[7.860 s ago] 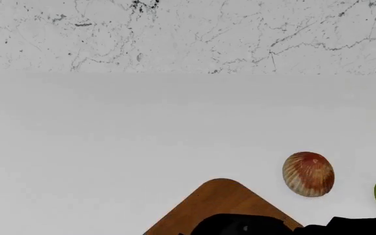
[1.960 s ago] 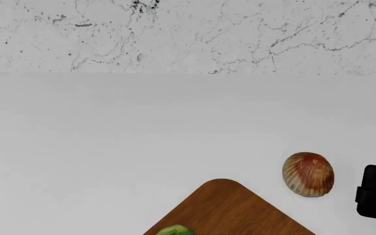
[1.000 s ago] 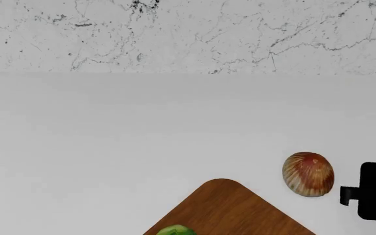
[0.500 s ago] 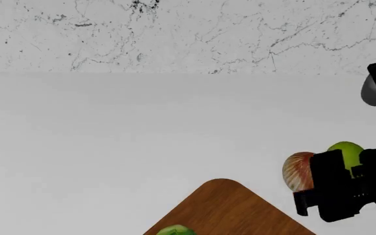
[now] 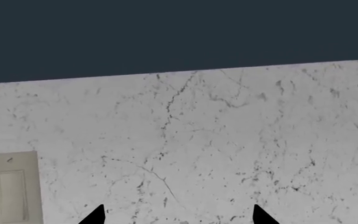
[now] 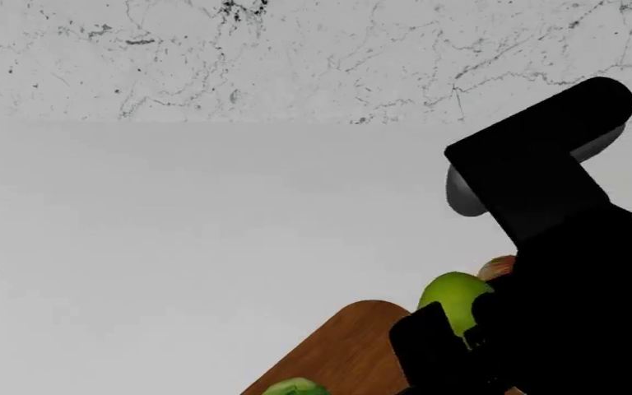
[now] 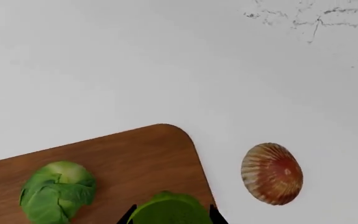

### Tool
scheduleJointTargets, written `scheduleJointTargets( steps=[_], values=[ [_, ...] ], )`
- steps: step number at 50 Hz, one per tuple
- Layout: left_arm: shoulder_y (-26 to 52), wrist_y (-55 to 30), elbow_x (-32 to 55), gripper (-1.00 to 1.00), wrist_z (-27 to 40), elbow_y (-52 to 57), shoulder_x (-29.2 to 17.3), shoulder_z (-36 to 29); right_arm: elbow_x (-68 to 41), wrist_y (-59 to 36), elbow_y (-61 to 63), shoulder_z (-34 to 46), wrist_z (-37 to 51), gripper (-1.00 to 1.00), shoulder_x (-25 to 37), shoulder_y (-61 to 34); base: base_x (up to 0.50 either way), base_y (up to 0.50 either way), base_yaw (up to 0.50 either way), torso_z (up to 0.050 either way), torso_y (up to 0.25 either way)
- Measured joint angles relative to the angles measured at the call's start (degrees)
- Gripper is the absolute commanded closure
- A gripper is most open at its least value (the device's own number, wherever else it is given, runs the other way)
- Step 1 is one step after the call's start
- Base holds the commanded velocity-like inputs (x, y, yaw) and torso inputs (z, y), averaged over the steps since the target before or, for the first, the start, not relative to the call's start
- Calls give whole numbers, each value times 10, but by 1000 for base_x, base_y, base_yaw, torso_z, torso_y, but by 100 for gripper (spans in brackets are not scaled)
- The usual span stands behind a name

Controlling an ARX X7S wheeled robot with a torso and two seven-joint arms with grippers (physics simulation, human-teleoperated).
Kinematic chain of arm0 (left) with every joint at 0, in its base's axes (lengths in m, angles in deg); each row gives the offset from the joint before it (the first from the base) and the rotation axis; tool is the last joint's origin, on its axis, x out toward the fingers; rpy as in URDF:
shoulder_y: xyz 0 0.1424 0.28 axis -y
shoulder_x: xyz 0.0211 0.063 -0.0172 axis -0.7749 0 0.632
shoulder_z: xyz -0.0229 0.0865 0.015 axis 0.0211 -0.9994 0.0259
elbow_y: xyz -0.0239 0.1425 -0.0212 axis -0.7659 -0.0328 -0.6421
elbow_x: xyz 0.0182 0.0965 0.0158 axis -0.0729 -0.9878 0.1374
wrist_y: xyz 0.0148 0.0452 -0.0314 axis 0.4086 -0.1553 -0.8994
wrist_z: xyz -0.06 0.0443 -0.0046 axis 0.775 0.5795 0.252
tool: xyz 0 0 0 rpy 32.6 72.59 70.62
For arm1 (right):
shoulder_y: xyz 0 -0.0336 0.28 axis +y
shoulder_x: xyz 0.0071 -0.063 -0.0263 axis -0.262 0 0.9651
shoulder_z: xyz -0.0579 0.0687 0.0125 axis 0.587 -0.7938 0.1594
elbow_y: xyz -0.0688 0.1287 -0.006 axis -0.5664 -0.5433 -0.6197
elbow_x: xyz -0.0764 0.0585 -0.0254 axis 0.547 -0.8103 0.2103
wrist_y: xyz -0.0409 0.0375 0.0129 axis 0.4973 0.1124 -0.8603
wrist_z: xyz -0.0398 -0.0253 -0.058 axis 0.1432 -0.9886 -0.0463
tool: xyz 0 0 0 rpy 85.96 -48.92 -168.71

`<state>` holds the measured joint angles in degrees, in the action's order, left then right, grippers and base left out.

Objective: Clear the non-vegetable object off the cutting board and place the vegetables onto it.

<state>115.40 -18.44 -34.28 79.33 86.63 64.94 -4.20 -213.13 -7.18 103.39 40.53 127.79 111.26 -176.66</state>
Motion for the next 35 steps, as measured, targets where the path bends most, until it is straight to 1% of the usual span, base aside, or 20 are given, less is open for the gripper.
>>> scheduleJointTargets(
  steps=[15, 35],
  values=[
    [0, 2, 3, -100, 1, 0, -2, 2, -45, -1, 31, 20, 18, 100, -20, -5, 5, 0, 0, 0, 0],
    [-9, 7, 3, -100, 3, 2, -8, 1, 18, 19, 45, 13, -39, 100, -23, 74, 6, 0, 0, 0, 0]
  ],
)
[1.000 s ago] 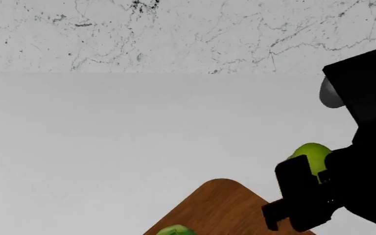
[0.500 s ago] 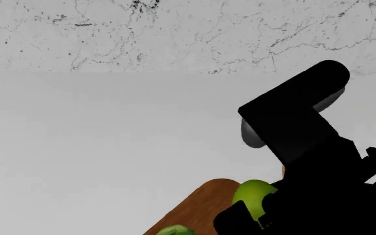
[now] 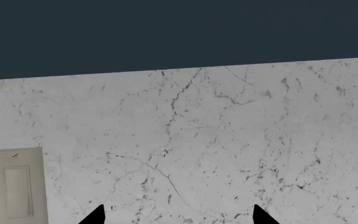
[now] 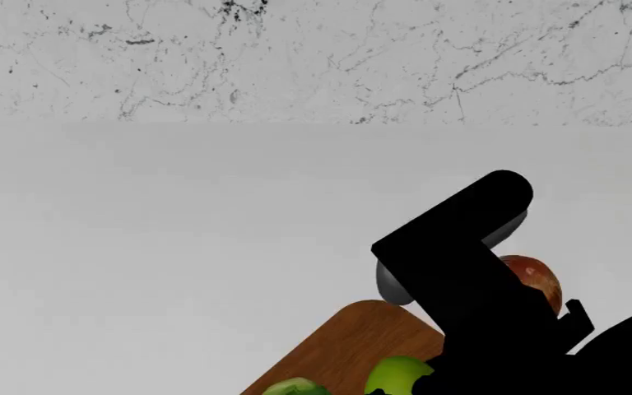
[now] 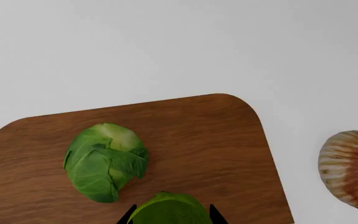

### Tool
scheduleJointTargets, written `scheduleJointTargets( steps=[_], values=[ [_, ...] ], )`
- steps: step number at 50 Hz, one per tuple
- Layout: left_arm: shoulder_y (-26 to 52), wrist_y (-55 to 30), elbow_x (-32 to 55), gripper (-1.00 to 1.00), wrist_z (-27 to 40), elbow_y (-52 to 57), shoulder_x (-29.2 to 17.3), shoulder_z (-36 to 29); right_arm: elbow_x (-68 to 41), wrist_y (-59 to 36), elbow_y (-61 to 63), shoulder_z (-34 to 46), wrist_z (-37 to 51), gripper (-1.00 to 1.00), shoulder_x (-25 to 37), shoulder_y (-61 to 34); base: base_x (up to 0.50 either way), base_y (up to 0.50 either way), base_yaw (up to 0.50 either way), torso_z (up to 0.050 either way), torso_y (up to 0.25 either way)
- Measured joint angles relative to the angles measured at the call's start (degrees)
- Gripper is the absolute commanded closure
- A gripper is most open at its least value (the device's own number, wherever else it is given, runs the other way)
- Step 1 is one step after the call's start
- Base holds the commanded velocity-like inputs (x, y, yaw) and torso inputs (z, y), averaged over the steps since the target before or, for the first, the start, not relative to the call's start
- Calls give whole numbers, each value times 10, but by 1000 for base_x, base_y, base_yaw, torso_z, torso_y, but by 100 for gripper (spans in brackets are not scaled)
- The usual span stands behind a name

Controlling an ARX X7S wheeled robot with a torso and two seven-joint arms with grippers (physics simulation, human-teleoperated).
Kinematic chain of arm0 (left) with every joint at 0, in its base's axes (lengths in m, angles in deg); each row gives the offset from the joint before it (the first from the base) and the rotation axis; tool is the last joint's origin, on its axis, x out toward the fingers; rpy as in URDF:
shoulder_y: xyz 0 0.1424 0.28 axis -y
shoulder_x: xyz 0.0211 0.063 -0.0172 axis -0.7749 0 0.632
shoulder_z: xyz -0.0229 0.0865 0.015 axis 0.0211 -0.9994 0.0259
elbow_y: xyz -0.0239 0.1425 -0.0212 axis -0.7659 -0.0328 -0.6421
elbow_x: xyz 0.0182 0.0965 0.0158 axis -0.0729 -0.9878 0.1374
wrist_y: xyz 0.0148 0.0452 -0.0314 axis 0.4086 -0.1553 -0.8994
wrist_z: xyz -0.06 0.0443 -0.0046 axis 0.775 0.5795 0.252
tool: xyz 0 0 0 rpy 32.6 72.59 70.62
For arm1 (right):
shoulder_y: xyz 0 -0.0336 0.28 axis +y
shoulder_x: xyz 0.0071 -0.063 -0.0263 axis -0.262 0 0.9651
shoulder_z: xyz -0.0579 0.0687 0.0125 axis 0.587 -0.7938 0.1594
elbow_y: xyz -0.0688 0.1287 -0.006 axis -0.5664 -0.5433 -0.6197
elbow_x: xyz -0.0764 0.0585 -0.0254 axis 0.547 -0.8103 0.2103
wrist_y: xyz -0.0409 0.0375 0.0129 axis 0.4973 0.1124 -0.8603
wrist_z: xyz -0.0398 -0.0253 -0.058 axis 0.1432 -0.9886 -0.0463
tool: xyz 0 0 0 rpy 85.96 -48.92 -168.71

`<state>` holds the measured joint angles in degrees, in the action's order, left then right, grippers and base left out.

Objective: Clear the non-vegetable object off the cutting board and place the vegetables onto it.

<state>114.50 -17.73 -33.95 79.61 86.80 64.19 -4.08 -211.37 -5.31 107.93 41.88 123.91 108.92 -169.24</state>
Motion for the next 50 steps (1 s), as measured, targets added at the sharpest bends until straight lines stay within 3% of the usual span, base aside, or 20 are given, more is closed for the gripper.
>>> scheduleJointTargets(
  steps=[7, 8, 26, 50],
  values=[
    [-2, 1, 1, -100, 1, 1, -2, 1, 16, 5, 0, 1, -12, 100, 0, 20, 7, 0, 0, 0, 0],
    [-3, 1, 1, -100, 1, 1, -2, 1, 18, 6, -1, 1, -13, -100, 0, 21, 0, 0, 0, 0, 0],
    [-5, 4, 3, -100, 2, 1, -6, 2, 9, -1, 7, -1, -5, -100, -1, 3, 8, 0, 0, 0, 0],
    [-5, 0, 11, -100, 6, 7, -10, 5, -91, 53, 103, -8, 116, -100, -2, -94, 8, 0, 0, 0, 0]
  ],
)
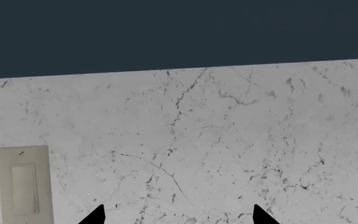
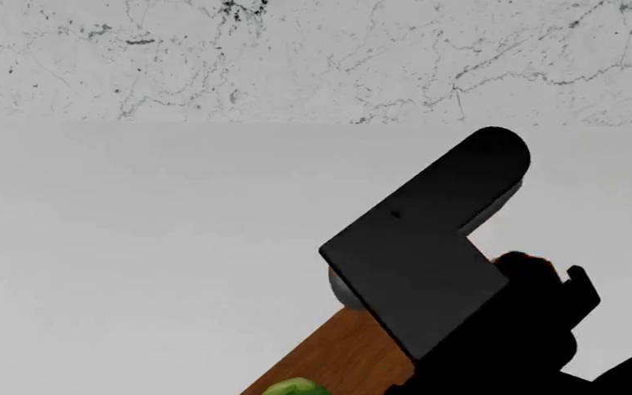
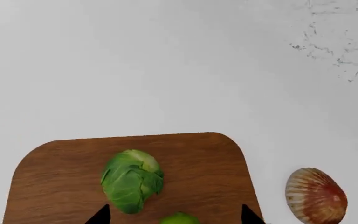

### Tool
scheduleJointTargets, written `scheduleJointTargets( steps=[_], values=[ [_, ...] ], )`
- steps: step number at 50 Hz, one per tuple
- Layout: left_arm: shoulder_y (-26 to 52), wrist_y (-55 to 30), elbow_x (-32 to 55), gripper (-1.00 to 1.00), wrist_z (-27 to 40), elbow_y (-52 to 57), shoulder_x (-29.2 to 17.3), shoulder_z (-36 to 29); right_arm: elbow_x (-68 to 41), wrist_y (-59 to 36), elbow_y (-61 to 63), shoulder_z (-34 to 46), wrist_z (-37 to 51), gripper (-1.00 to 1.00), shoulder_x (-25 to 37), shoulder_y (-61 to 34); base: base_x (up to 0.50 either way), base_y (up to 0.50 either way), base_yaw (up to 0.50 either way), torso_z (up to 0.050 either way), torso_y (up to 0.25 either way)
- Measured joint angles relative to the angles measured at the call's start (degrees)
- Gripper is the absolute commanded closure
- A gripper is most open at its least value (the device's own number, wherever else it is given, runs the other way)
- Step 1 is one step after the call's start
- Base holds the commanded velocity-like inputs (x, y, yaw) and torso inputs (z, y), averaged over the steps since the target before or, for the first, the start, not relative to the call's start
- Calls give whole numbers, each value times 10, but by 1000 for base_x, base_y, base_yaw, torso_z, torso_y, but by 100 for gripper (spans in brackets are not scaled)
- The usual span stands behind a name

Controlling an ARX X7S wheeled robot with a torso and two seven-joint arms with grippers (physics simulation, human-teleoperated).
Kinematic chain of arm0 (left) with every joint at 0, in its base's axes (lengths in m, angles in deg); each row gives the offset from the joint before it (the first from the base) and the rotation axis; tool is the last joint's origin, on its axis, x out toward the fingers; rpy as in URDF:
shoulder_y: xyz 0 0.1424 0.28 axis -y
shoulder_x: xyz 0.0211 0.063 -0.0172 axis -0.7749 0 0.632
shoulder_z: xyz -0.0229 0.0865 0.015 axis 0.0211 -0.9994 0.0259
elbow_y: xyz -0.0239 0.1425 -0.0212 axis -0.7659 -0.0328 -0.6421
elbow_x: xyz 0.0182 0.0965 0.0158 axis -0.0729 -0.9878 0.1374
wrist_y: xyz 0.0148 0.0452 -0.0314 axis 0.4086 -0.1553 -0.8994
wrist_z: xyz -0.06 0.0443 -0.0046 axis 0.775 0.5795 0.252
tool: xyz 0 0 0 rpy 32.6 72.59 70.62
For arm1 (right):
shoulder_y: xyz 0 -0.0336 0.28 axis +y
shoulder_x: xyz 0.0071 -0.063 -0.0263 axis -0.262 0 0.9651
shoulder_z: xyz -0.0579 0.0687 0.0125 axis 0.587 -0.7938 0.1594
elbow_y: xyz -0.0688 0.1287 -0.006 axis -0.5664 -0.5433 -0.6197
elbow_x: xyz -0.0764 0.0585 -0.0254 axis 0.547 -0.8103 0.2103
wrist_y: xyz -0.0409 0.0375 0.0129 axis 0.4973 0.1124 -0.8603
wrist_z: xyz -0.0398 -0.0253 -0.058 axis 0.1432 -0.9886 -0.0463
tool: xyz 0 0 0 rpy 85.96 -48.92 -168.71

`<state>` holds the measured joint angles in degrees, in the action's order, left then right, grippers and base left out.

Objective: Clear the non-vegetable object off the cutting board and place the vegetables onto it.

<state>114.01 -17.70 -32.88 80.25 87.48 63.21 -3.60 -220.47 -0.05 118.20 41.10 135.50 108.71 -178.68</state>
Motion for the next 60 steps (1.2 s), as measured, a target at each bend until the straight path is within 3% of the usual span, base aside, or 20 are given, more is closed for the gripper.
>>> scheduleJointTargets(
  steps=[17, 28, 44, 60],
  values=[
    [-3, 1, 3, -100, 5, 18, -5, 1, -102, 80, 95, -14, 149, -100, -33, -139, 4, 0, 0, 0, 0],
    [-25, -28, 42, -100, 27, 99, -25, 29, -134, 143, 145, -45, 222, -100, -75, -223, 3, 0, 0, 0, 0],
    [-74, -104, 191, -100, 103, 231, -55, 157, -198, 175, 169, -129, 320, -100, -163, -288, 2, 0, 0, 0, 0],
    [-96, -142, 362, -100, 170, 299, -103, 287, -210, 104, 154, -200, 340, -100, -152, -302, 6, 0, 0, 0, 0]
  ],
)
